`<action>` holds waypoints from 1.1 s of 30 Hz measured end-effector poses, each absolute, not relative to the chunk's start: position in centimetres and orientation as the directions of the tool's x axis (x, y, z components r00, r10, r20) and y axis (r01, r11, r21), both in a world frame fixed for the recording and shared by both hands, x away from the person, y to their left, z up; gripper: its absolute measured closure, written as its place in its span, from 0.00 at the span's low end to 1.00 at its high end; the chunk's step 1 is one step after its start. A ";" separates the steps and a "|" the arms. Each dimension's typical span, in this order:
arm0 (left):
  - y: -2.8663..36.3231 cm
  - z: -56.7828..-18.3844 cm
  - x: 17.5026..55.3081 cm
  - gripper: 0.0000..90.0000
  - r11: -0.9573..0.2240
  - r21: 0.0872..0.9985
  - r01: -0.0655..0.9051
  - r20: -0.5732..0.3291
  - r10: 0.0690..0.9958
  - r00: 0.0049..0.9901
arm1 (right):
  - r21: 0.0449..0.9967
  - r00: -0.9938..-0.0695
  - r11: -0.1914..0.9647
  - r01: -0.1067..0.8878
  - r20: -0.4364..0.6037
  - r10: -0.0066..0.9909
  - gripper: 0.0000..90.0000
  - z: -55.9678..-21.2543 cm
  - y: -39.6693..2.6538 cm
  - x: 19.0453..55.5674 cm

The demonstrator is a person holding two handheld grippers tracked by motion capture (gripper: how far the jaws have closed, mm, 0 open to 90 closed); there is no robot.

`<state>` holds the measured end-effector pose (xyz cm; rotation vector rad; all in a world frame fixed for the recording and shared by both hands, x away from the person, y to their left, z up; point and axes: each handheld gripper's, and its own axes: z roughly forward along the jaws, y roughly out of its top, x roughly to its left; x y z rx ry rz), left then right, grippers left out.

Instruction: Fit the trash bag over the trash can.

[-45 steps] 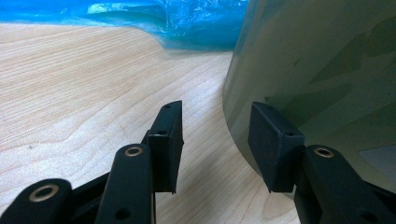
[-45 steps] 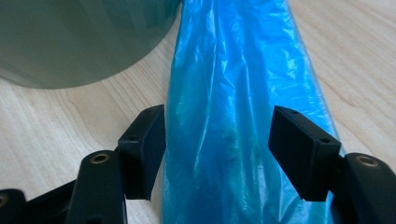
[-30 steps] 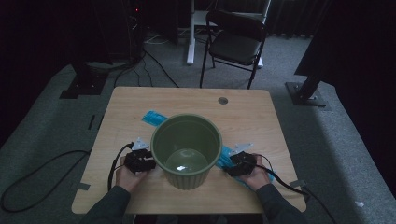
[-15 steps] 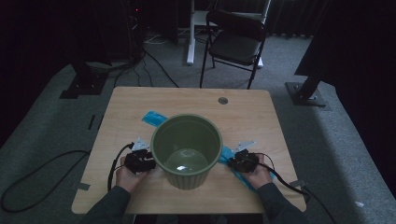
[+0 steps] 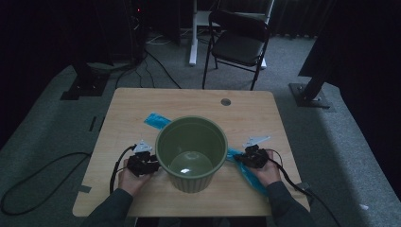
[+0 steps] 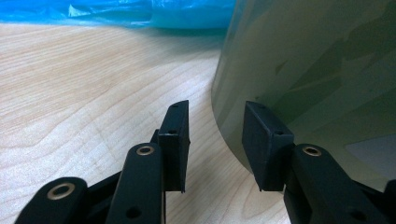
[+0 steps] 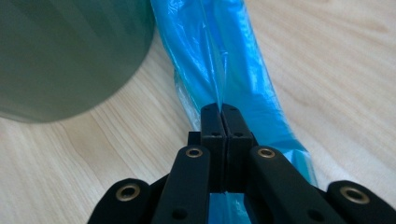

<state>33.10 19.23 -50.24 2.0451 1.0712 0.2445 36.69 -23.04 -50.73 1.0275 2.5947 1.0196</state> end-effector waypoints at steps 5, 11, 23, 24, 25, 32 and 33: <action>19.4 -50.1 33.0 0.69 -0.321 0.733 0.600 -0.185 0.754 0.630 | 0.693 -0.764 0.501 0.518 0.112 0.636 1.00 -49.3 -23.3 37.1; 19.8 -49.8 33.0 0.69 -0.298 0.749 0.592 -0.208 0.742 0.637 | 0.725 -0.782 0.494 0.480 0.098 0.615 1.00 -47.2 -23.1 37.7; 20.3 -49.6 33.0 0.70 -0.299 0.759 0.578 -0.230 0.708 0.668 | 0.784 -0.816 0.467 0.410 0.086 0.571 1.00 -43.1 -23.1 38.2; 20.3 -49.6 33.0 0.70 -0.299 0.759 0.578 -0.230 0.708 0.668 | 0.787 -0.818 0.466 0.404 0.083 0.570 1.00 -42.8 -23.1 38.3; 20.5 -49.6 33.1 0.69 -0.291 0.758 0.583 -0.244 0.703 0.668 | 0.790 -0.818 0.463 0.401 0.081 0.569 1.00 -42.5 -23.1 38.3; 20.7 -49.4 33.2 0.66 -0.281 0.760 0.586 -0.258 0.697 0.670 | 0.806 -0.824 0.454 0.379 0.071 0.562 1.00 -40.9 -23.1 38.5; 20.7 -49.4 33.2 0.64 -0.287 0.758 0.585 -0.255 0.696 0.672 | 0.812 -0.826 0.449 0.373 0.070 0.559 1.00 -40.4 -23.1 38.6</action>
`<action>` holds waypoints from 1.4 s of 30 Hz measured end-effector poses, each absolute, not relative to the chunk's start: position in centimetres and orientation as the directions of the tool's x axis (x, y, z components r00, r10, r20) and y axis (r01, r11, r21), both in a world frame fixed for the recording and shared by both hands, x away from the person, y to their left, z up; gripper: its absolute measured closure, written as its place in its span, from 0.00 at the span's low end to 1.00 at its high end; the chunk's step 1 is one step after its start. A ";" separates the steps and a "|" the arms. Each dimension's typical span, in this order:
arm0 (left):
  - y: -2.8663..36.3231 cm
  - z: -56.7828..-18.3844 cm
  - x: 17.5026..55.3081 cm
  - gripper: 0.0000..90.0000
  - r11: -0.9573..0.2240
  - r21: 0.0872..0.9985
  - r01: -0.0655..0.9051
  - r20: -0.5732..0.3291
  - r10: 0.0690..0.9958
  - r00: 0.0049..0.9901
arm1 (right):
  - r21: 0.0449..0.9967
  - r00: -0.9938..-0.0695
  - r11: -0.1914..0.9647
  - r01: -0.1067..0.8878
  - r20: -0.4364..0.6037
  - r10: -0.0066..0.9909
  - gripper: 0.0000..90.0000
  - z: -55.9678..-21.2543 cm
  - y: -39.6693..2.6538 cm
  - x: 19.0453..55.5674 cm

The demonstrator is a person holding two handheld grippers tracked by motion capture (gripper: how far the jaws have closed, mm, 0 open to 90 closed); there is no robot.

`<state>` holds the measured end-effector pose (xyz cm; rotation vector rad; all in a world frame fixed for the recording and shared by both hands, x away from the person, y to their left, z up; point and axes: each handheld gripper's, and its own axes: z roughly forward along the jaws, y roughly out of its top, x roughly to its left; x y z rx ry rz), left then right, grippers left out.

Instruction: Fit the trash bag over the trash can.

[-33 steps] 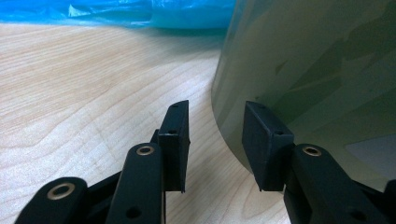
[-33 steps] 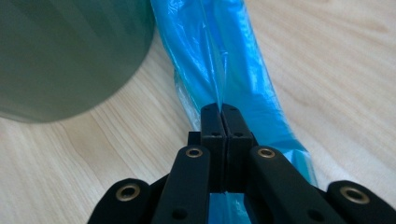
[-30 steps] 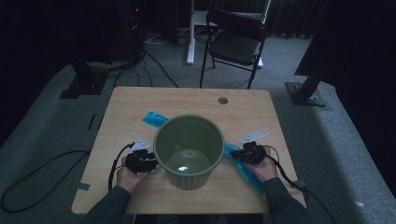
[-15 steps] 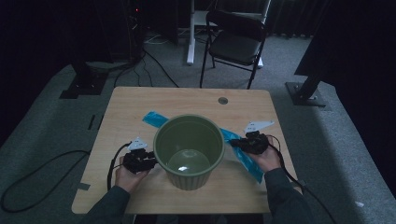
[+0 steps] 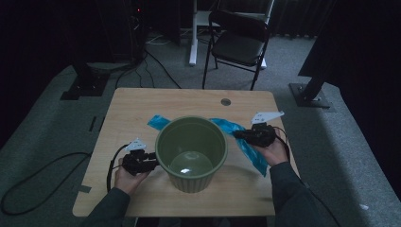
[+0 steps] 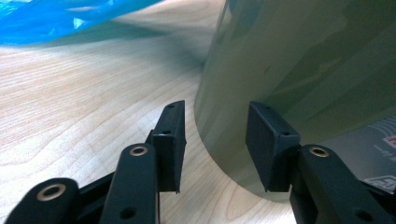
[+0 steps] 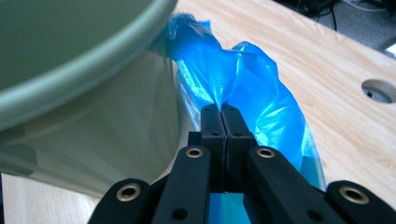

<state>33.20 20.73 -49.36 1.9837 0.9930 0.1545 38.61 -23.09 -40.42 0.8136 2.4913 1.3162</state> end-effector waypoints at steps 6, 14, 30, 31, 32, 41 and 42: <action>21.2 -49.0 33.3 0.64 -0.287 0.764 0.577 -0.257 0.686 0.681 | 0.822 -0.834 0.449 0.350 0.055 0.548 1.00 -38.9 -22.7 38.8; 21.5 -48.5 33.2 0.62 -0.272 0.780 0.563 -0.258 0.681 0.686 | 0.831 -0.844 0.453 0.323 0.037 0.535 1.00 -37.4 -22.0 38.9; 21.4 -48.4 33.0 0.62 -0.259 0.793 0.552 -0.266 0.668 0.695 | 0.870 -0.865 0.422 0.253 0.009 0.501 1.00 -34.3 -19.4 39.3; 21.4 -48.4 33.0 0.62 -0.259 0.793 0.552 -0.266 0.668 0.696 | 0.871 -0.866 0.421 0.254 0.011 0.501 1.00 -34.2 -19.3 39.4; 21.4 -48.4 33.0 0.62 -0.258 0.792 0.553 -0.268 0.667 0.695 | 0.871 -0.867 0.422 0.251 0.009 0.498 1.00 -34.1 -19.0 39.4; 20.8 -48.3 33.0 0.64 -0.258 0.794 0.550 -0.275 0.654 0.705 | 0.879 -0.888 0.423 0.221 0.002 0.460 1.00 -33.3 -16.9 39.5; 20.7 -48.3 33.0 0.64 -0.254 0.796 0.549 -0.278 0.652 0.706 | 0.881 -0.889 0.418 0.220 0.005 0.457 1.00 -33.3 -16.6 39.5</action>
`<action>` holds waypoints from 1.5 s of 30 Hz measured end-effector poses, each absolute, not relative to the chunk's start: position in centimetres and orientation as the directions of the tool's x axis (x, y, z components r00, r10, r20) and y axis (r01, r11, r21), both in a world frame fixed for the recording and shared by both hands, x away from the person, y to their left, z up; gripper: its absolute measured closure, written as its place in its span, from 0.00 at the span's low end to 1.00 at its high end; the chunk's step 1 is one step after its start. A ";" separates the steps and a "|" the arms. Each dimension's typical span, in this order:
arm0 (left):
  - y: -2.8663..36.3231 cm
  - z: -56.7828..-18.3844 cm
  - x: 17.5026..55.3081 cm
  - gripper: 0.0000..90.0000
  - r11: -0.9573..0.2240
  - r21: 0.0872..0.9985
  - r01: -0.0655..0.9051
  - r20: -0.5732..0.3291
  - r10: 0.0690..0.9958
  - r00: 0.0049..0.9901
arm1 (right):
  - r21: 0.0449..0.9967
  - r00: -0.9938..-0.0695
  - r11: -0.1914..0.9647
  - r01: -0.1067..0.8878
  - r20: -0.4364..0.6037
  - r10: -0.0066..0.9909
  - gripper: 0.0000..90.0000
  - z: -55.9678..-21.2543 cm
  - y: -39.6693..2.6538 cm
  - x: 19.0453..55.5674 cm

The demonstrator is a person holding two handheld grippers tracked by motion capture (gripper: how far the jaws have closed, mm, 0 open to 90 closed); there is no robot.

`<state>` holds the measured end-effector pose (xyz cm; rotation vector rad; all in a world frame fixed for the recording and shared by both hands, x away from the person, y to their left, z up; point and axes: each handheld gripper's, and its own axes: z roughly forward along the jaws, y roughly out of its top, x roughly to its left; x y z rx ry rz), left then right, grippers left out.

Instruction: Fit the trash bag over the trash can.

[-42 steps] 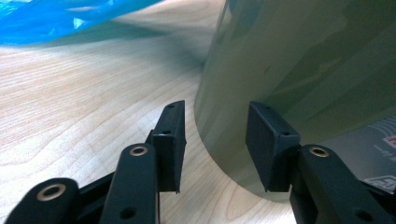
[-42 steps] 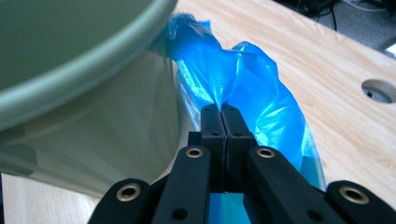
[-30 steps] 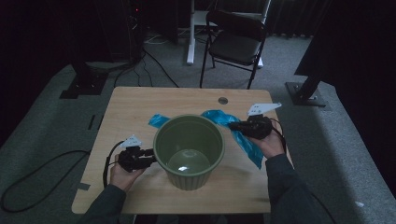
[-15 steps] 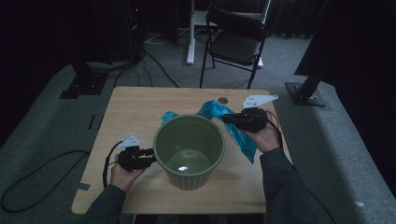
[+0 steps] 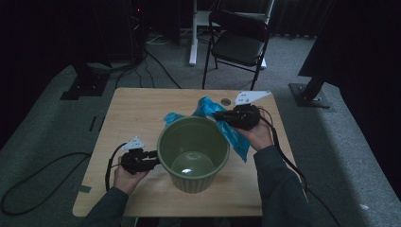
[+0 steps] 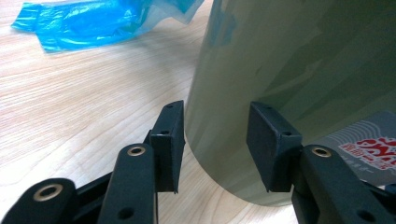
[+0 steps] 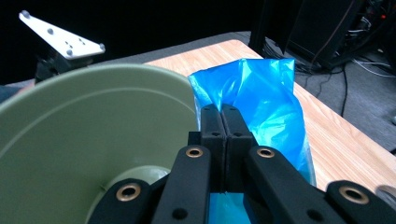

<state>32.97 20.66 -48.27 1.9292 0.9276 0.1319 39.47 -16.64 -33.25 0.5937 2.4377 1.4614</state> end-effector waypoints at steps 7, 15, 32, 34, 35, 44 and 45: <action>19.8 -48.2 32.9 0.64 -0.269 0.798 0.539 -0.272 0.638 0.721 | 0.884 -0.906 0.426 0.194 -0.005 0.423 1.00 -32.8 -14.9 39.1; 19.6 -47.8 32.9 0.64 -0.260 0.811 0.525 -0.262 0.640 0.722 | 0.895 -0.924 0.416 0.162 -0.011 0.383 1.00 -32.1 -12.8 38.6; 21.7 -46.3 32.6 0.55 -0.158 0.867 0.472 -0.200 0.758 0.621 | 0.892 -0.949 0.433 0.130 -0.014 0.314 1.00 -31.9 -9.4 37.8; 21.9 -46.1 32.6 0.54 -0.155 0.871 0.465 -0.191 0.767 0.613 | 0.894 -0.951 0.430 0.125 -0.016 0.309 1.00 -31.9 -8.9 37.9; 22.1 -46.0 32.7 0.53 -0.155 0.873 0.463 -0.187 0.770 0.610 | 0.896 -0.952 0.425 0.132 -0.006 0.307 1.00 -32.0 -8.8 38.1; 21.7 -45.3 34.6 0.52 -0.180 0.871 0.456 -0.164 0.770 0.617 | 0.888 -0.957 0.440 0.135 0.002 0.290 1.00 -32.6 -8.4 38.1; 21.5 -45.3 34.9 0.51 -0.189 0.869 0.457 -0.159 0.769 0.619 | 0.888 -0.957 0.440 0.136 0.003 0.290 1.00 -32.6 -8.4 38.1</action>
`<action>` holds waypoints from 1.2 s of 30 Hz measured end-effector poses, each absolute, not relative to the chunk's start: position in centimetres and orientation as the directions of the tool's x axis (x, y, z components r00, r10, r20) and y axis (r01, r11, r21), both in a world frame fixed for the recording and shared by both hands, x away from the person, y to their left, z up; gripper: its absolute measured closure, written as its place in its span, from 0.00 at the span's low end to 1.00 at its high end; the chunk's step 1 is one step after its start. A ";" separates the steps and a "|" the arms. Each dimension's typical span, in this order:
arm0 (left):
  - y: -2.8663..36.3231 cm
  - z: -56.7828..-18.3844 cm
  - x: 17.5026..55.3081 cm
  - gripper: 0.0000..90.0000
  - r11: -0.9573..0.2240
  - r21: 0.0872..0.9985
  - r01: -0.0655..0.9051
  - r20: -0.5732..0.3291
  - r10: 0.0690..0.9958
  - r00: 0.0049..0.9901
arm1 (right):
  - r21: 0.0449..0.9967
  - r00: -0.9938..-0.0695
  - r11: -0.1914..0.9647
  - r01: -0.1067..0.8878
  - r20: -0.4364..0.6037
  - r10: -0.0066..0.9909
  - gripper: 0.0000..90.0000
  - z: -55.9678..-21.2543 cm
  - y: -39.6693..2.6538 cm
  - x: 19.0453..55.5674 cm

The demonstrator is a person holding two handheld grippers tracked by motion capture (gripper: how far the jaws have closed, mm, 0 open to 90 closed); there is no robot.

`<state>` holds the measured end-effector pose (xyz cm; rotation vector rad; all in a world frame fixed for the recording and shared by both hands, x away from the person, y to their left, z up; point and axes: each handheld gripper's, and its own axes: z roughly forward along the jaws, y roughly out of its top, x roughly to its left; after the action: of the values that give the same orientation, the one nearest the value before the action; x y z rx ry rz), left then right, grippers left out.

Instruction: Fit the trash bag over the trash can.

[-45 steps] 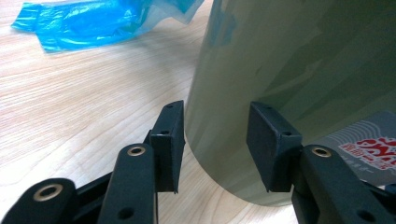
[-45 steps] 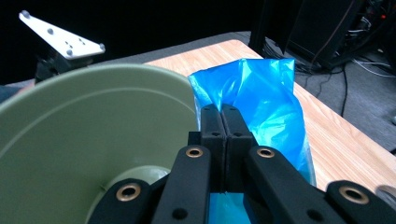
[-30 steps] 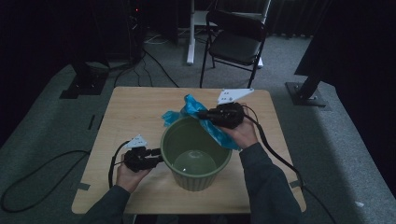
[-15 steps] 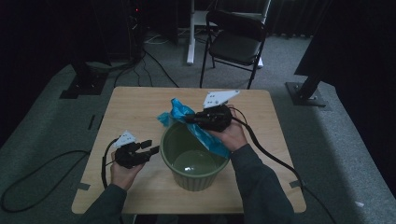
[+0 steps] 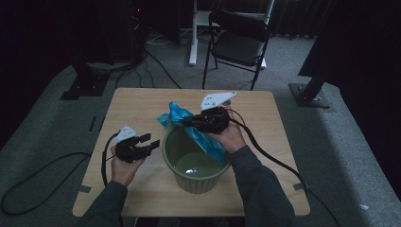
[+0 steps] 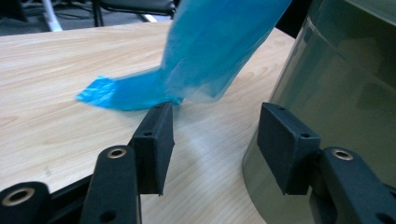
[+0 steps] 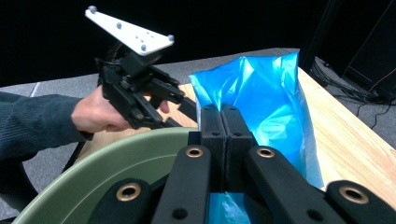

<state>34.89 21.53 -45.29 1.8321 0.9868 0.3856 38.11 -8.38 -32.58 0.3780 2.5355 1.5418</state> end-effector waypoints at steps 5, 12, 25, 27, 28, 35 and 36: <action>20.5 -44.8 36.5 0.51 -0.200 0.871 0.448 -0.149 0.762 0.630 | 0.887 -0.958 0.442 0.134 0.003 0.286 1.00 -32.6 -8.4 38.1; 19.0 -43.8 38.1 0.47 -0.237 0.880 0.411 -0.110 0.741 0.662 | 0.887 -0.960 0.441 0.136 0.007 0.281 1.00 -32.6 -8.4 38.0; 17.7 -43.1 38.1 1.00 -0.266 0.883 0.386 -0.045 0.771 0.635 | 0.871 -0.960 0.475 0.120 -0.020 0.279 1.00 -33.2 -8.3 37.6; 18.1 -42.9 37.9 1.00 -0.258 0.887 0.384 -0.052 0.769 0.637 | 0.863 -0.958 0.491 0.117 -0.031 0.284 1.00 -33.3 -8.4 37.4; 18.3 -42.7 37.7 1.00 -0.262 0.887 0.380 -0.049 0.765 0.642 | 0.862 -0.958 0.494 0.113 -0.037 0.284 1.00 -33.4 -8.6 37.3; 19.1 -41.1 36.3 1.00 -0.273 0.900 0.339 -0.021 0.750 0.661 | 0.847 -0.947 0.508 0.158 -0.015 0.320 0.98 -34.5 -10.5 37.4; 19.1 -40.9 36.2 1.00 -0.275 0.901 0.335 -0.018 0.749 0.663 | 0.845 -0.945 0.512 0.155 -0.024 0.326 0.98 -34.5 -10.6 37.2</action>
<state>36.19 19.15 -40.92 1.8708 0.8555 0.5141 37.22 -10.59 -34.50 0.4137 2.5706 1.4095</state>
